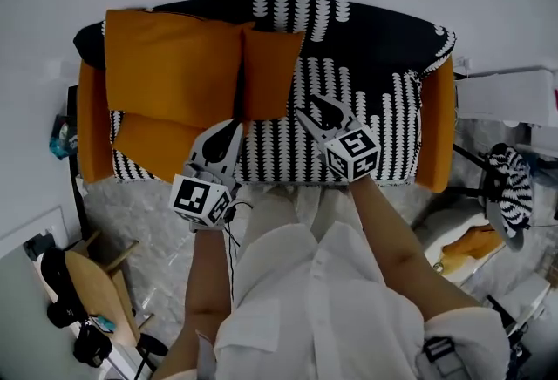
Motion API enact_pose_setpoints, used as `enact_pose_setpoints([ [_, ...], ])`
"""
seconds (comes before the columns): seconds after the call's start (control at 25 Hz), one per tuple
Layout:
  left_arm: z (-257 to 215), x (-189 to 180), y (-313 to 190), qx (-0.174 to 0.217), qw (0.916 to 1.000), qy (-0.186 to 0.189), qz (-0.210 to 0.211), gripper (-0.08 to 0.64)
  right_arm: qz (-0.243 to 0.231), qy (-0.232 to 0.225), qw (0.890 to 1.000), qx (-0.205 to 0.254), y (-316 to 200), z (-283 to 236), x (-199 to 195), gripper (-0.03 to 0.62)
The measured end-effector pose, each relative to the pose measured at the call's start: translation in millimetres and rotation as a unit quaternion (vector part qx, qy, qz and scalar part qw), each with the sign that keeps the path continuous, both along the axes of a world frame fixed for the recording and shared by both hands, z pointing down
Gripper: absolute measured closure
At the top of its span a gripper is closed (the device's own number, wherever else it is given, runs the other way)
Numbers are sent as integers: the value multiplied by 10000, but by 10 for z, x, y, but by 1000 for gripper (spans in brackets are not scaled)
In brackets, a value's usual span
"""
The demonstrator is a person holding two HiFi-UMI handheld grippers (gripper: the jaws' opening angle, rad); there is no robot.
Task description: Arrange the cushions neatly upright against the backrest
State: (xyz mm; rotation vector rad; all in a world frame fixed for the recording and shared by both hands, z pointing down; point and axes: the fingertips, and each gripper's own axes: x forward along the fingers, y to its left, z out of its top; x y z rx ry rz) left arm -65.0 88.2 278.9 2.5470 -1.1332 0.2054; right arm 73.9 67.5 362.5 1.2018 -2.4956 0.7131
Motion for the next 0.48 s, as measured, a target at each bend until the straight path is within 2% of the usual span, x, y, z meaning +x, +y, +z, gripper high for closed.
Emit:
enact_pose_setpoints([
  [0.2,437,93,-203,-249,9992,-4,-311,537,92,-78,9986,-518,-266,660,-68,404],
  [0.48,946,114,-376,-588,9973,17,-447,537,346,245,9912,-1256,-550,1561,-90,374],
])
